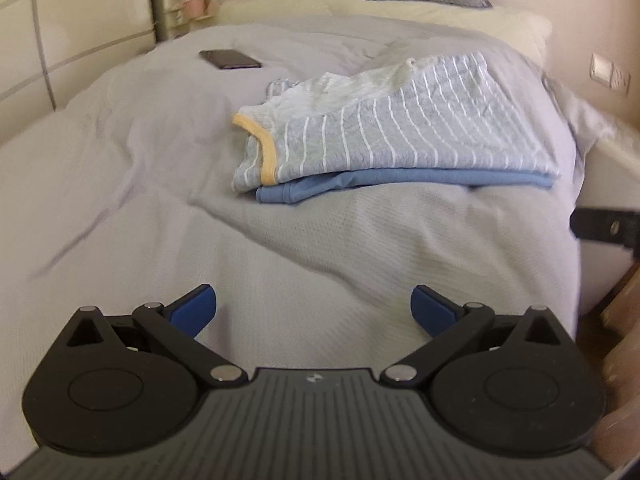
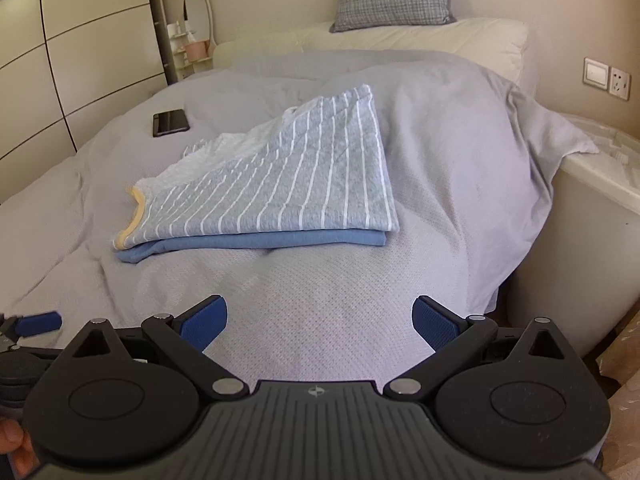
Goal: Fold clothes
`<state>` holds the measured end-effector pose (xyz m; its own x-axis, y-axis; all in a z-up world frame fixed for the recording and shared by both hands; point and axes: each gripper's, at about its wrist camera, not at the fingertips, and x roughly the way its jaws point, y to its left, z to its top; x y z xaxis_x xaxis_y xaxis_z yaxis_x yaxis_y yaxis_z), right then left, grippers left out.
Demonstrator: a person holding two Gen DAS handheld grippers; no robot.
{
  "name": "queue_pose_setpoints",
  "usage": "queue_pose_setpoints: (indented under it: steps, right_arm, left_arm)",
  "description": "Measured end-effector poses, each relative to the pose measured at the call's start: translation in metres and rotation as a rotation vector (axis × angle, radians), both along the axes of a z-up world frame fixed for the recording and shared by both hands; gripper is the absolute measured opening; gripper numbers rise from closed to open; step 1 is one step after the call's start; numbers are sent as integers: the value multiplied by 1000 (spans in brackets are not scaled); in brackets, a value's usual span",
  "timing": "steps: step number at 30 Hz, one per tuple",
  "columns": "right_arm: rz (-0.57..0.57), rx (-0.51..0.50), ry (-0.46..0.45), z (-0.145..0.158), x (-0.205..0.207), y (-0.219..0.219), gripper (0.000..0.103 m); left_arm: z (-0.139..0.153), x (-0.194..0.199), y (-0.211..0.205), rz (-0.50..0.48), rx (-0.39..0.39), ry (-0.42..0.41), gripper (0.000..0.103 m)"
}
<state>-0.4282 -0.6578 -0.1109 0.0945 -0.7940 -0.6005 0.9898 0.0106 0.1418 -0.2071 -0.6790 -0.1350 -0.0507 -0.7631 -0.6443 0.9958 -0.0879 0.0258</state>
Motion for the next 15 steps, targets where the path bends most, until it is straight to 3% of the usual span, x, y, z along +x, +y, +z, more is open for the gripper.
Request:
queue_pose_setpoints:
  steps: [5, 15]
  right_arm:
    - [5, -1, 4, 7, 1, 11, 101]
    - [-11, -23, 52, 21, 6, 29, 102]
  left_arm:
    - [10, 7, 19, 55, 8, 74, 102]
    - [29, 7, 37, 67, -23, 82, 102]
